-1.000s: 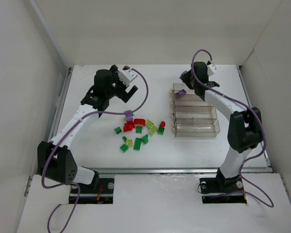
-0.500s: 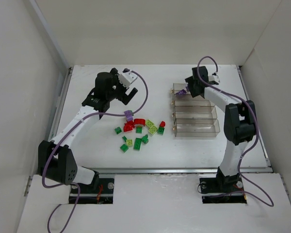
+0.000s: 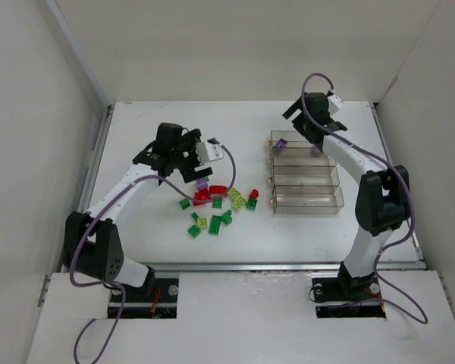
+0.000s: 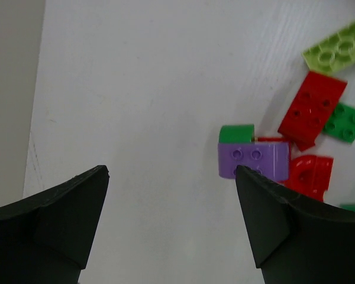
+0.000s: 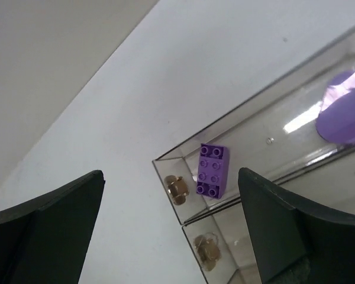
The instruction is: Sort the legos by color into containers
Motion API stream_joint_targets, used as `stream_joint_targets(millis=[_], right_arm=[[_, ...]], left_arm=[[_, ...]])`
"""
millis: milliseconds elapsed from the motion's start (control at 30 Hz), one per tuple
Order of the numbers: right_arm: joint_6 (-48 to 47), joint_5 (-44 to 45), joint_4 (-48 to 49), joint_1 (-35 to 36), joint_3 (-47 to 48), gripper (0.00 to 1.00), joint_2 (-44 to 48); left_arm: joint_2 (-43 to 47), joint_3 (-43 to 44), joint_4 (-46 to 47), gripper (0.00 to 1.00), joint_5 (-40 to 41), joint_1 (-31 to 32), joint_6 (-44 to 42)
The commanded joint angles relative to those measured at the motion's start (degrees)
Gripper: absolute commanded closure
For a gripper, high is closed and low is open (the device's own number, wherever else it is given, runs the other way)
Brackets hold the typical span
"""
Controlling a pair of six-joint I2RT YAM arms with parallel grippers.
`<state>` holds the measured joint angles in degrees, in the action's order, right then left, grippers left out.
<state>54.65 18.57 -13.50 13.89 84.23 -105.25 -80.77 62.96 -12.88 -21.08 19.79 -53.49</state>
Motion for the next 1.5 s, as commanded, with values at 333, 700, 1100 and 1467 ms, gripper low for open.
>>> stream_joint_targets(millis=[333,700,1100,1467], right_arm=[[-30.2,-21.1,15.4,4.7,-6.0,0.0,6.5],[-32.5,-24.5,17.9,4.7,-9.0,0.04,8.2],[-33.0,-24.0,17.9,4.7,-8.5,0.05,7.1],[-34.1,-22.2,17.9,4.7,-8.5,0.05,8.1]], left_arm=[[-11.3,8.4,-29.9,0.14,-5.5,-0.3,-59.9],[-13.4,5.9,-25.6,0.22,-3.4,2.0,-61.9],[-16.6,6.4,-25.9,0.58,-2.2,3.8,-57.0],[-16.6,6.4,-26.0,1.0,-2.2,3.8,-52.9]])
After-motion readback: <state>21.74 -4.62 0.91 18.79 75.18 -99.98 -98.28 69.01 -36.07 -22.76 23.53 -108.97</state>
